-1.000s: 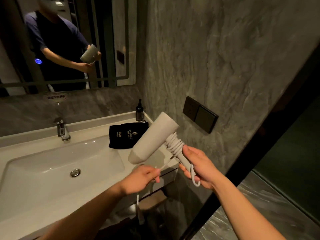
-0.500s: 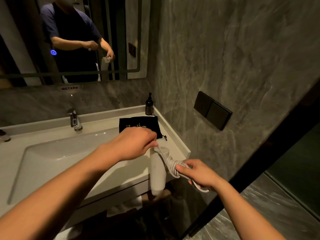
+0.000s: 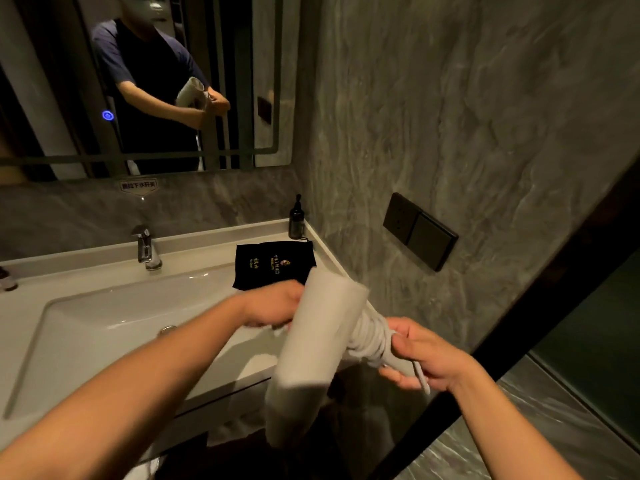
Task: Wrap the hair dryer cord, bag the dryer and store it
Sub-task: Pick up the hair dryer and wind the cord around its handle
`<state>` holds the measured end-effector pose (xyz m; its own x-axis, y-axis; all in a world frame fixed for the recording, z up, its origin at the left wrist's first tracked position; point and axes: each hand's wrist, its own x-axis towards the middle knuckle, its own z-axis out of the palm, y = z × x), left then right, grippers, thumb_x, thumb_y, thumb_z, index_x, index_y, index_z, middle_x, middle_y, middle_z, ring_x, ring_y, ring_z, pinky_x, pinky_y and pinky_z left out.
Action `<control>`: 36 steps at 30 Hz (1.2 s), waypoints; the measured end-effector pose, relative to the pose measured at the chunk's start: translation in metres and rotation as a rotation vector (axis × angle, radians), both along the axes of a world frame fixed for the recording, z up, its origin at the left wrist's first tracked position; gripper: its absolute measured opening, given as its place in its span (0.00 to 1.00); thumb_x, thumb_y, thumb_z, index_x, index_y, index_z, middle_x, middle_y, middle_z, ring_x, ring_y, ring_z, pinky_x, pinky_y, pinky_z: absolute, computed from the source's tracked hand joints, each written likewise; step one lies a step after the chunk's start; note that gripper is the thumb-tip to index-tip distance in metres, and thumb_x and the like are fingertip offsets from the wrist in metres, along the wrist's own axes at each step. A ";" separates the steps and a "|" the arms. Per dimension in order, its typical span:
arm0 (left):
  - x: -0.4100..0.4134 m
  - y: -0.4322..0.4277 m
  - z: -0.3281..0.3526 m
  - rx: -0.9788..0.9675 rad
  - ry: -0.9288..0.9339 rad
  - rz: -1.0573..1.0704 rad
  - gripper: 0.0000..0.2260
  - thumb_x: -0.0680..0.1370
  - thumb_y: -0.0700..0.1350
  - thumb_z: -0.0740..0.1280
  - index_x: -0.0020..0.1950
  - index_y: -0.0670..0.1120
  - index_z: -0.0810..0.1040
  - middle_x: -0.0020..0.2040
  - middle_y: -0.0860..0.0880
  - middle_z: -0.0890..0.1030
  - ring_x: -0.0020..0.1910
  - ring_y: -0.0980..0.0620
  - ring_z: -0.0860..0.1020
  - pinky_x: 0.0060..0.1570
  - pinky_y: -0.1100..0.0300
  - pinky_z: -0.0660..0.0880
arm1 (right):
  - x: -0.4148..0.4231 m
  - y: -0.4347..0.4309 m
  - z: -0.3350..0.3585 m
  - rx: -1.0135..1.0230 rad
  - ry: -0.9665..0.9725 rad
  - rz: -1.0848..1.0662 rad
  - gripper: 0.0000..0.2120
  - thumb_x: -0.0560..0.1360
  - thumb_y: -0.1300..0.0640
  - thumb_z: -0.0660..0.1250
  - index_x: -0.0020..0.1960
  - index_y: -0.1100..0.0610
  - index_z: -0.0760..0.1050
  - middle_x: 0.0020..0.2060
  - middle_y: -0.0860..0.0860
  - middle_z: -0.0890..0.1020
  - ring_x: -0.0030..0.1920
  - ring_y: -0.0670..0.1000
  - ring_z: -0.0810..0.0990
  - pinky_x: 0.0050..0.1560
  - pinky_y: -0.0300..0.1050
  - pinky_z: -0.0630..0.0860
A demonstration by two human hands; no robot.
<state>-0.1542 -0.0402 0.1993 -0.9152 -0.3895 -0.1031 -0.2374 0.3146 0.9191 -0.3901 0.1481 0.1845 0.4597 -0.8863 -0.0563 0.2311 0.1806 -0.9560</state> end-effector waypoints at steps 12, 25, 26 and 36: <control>-0.020 0.084 -0.082 0.698 0.235 0.479 0.12 0.79 0.45 0.66 0.49 0.38 0.84 0.31 0.49 0.75 0.27 0.54 0.69 0.26 0.63 0.66 | 0.020 -0.019 -0.055 0.116 0.207 -0.920 0.26 0.74 0.48 0.76 0.54 0.71 0.75 0.28 0.57 0.74 0.20 0.48 0.69 0.19 0.36 0.64; -0.046 0.054 -0.025 -0.645 -0.113 0.451 0.05 0.74 0.47 0.68 0.40 0.47 0.79 0.37 0.54 0.75 0.36 0.54 0.72 0.38 0.61 0.65 | 0.025 -0.049 -0.096 0.063 0.787 -0.843 0.23 0.67 0.34 0.75 0.44 0.54 0.79 0.41 0.48 0.86 0.44 0.49 0.85 0.43 0.46 0.80; -0.049 0.052 -0.024 -0.656 -0.098 0.408 0.05 0.74 0.48 0.69 0.43 0.47 0.80 0.39 0.54 0.75 0.39 0.53 0.72 0.38 0.62 0.62 | 0.024 -0.051 -0.096 0.059 0.806 -0.833 0.24 0.64 0.32 0.74 0.42 0.52 0.78 0.40 0.48 0.86 0.42 0.48 0.84 0.41 0.46 0.79; -0.075 0.031 0.005 -0.788 -0.192 0.052 0.17 0.69 0.58 0.76 0.49 0.48 0.83 0.33 0.56 0.74 0.32 0.61 0.71 0.33 0.67 0.65 | 0.012 -0.056 -0.078 -0.011 0.908 -0.676 0.36 0.54 0.17 0.72 0.37 0.50 0.77 0.28 0.36 0.80 0.28 0.36 0.75 0.26 0.36 0.61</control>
